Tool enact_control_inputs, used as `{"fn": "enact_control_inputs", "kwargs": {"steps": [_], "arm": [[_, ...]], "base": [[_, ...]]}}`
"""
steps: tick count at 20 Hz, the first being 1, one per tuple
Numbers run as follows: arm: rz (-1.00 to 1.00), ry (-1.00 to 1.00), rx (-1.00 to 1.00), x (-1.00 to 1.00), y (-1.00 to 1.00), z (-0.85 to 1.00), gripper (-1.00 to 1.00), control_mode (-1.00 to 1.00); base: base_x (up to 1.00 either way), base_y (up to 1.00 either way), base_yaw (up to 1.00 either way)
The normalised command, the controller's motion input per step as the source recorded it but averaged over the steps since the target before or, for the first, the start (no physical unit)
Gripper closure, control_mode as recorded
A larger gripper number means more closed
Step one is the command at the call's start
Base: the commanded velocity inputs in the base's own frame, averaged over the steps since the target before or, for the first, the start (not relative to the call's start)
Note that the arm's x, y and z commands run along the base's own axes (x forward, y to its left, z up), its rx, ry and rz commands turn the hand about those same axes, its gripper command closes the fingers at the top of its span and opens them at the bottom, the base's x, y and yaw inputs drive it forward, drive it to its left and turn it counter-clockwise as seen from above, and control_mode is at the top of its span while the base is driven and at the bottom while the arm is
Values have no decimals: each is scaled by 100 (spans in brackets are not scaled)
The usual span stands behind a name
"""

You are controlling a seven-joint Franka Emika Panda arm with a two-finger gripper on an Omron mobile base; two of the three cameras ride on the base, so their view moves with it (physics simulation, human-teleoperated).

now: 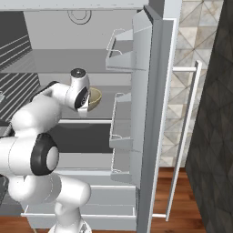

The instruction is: Move the glass cup from next to the sink to the open cabinet. Then, move the bowl with the squash to the fridge to clear the area for faucet cleaning.

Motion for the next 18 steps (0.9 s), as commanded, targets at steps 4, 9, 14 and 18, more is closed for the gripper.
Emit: {"fn": "enact_control_inputs", "kwargs": {"steps": [4, 9, 14, 18], "arm": [[0, -8, 2, -100, -30, 3, -100, -100], [0, -14, 3, -100, -32, 0, -100, -100], [0, -4, 0, -100, -11, -7, -100, -100], [0, 0, -2, -100, 0, -16, -100, -100]], "base": [[0, 0, 0], [0, 0, 0], [0, 0, 0], [0, 0, 0]]}}
